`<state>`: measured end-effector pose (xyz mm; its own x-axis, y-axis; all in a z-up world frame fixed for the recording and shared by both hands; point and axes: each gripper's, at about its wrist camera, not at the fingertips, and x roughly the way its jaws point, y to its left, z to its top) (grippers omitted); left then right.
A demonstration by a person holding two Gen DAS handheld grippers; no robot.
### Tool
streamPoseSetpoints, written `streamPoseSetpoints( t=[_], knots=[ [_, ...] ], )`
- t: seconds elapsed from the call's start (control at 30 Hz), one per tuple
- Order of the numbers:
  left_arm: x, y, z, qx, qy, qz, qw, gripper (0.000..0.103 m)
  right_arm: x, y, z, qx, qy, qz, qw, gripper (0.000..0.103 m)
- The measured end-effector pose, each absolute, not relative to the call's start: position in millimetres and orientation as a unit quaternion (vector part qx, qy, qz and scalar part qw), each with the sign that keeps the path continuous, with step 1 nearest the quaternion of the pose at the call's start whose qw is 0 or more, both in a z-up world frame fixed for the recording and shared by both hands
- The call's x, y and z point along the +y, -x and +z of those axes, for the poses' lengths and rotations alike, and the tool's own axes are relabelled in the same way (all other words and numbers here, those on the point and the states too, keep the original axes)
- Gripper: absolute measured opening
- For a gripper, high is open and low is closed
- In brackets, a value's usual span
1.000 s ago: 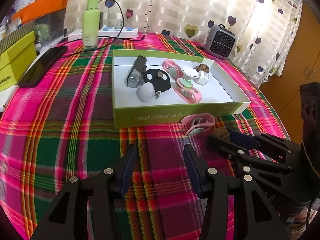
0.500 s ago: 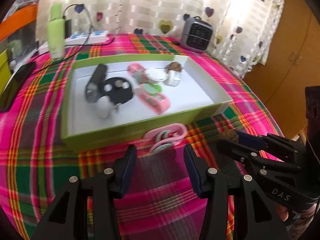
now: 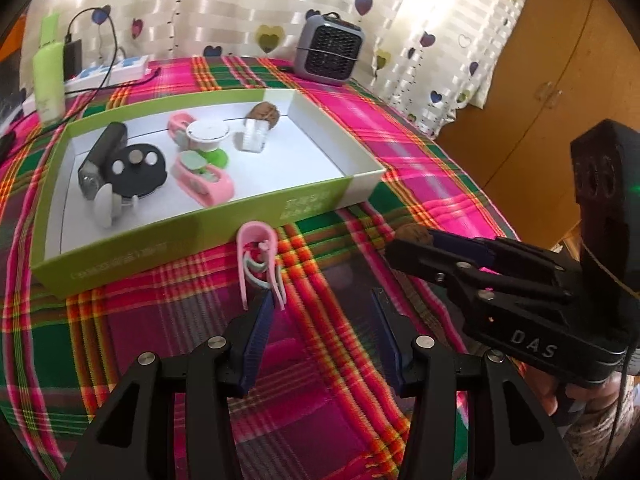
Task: Organize objects
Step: 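Grasp the walnut with the right tool while the left tool grasps the pink clip, then carry the walnut and pink clip over the white box with both tools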
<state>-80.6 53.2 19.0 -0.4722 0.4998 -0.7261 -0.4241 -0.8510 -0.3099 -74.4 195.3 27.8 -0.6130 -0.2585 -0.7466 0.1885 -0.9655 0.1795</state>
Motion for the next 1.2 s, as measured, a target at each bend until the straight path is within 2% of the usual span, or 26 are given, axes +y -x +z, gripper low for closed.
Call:
streamPoseSetpoints(
  t=[0.13, 0.37, 0.8, 0.93, 1.13, 1.2],
  knots=[
    [45.6, 76.1, 28.1, -0.038, 0.42, 0.868, 0.262, 0.047, 193.6, 75.8, 26.4, -0.042, -0.424, -0.895, 0.133, 0.032],
    [29.6, 94.0, 20.2, -0.046, 0.439, 0.88, 0.178, 0.047, 190.8, 77.3, 24.0, -0.042, -0.426, -0.892, 0.142, 0.032],
    [45.9, 111.9, 15.4, -0.023, 0.438, 0.883, 0.166, 0.045, 186.6, 83.7, 20.0, -0.037, -0.432, -0.888, 0.15, 0.032],
    [47.2, 111.5, 14.3, -0.009, 0.433, 0.888, 0.155, 0.033, 186.2, 86.3, 18.5, -0.038, -0.434, -0.887, 0.151, 0.032],
    [44.4, 112.5, 13.5, -0.01, 0.432, 0.889, 0.151, 0.022, 183.0, 87.6, 14.0, -0.039, -0.44, -0.883, 0.157, 0.032],
    [44.0, 112.1, 13.5, -0.012, 0.432, 0.889, 0.149, 0.022, 182.6, 87.6, 14.2, -0.037, -0.44, -0.883, 0.159, 0.032]
  ],
)
